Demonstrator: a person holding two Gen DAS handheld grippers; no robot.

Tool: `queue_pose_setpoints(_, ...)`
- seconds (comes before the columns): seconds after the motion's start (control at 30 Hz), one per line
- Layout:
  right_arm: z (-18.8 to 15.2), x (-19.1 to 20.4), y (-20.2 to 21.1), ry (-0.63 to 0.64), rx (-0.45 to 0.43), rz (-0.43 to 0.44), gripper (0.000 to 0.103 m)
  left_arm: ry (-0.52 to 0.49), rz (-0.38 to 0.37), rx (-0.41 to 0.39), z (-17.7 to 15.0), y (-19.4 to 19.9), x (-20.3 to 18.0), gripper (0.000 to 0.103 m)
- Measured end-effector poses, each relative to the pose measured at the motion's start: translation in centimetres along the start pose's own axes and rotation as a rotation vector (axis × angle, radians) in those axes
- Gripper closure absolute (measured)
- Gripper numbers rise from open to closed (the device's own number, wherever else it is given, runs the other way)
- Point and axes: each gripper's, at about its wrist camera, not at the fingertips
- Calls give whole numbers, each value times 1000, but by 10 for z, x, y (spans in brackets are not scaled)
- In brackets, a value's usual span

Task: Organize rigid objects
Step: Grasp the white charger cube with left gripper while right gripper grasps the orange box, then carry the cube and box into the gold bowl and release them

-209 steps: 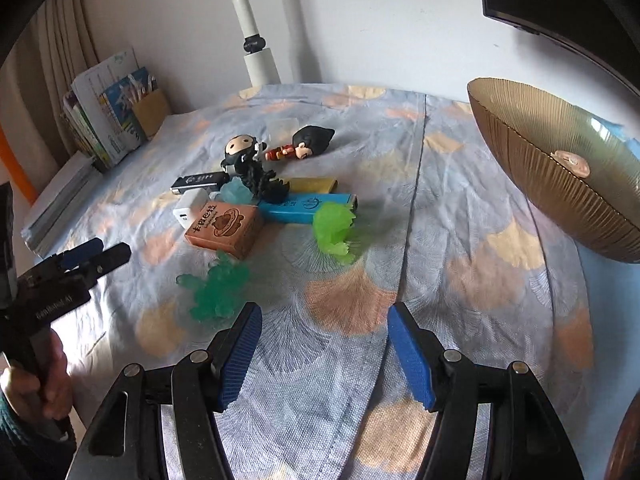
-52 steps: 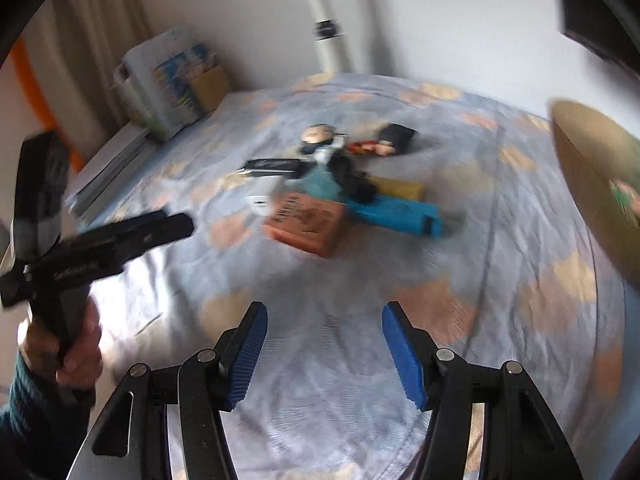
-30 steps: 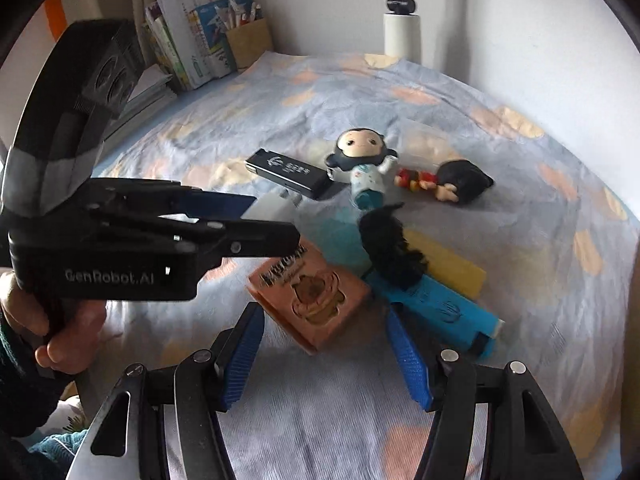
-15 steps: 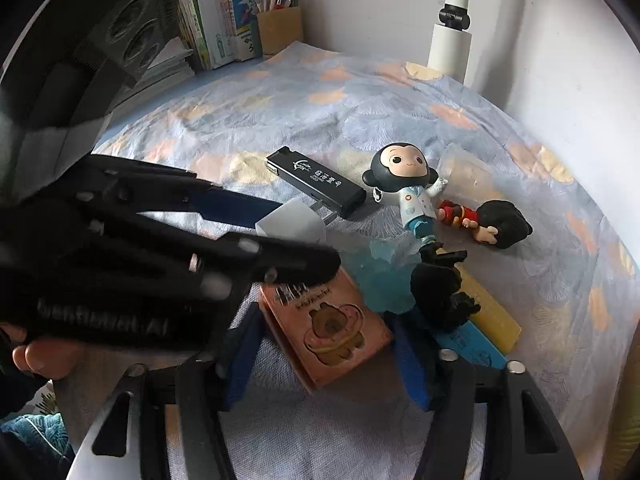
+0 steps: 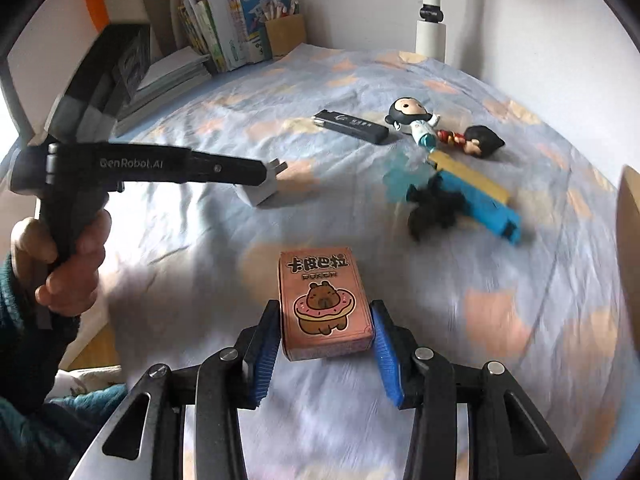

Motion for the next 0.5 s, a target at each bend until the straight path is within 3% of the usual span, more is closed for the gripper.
queue_pose_setpoints(0.1, -10, 1, 8, -21, -1, -22, 60, -22, 7, 12, -7, 1, -5, 75)
queue_pose_setpoints(0.13, -13, 0, 8, -38, 8, -16, 60, -24, 18, 31, -8, -2, -5, 66)
queue_pose_setpoints(0.2, -17, -3, 3, -72, 29, -8, 58, -38, 37, 32, -11, -2, -8, 63)
queue_pose_setpoints(0.3, -13, -4, 2, -102, 29, 9, 40, -42, 44, 20, -12, -2, -8, 61)
queue_pose_setpoints(0.5, -4, 11, -8, -33, 30, -82, 41, -69, 103, 8, -9, -11, -17, 60)
Point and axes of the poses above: each gripper's, at about its wrist camera, not at the fingertips, and y roughly against the way its jaws point, x to its left, z to its top, and after that the axes turned 11 degrees about -z, right-handed
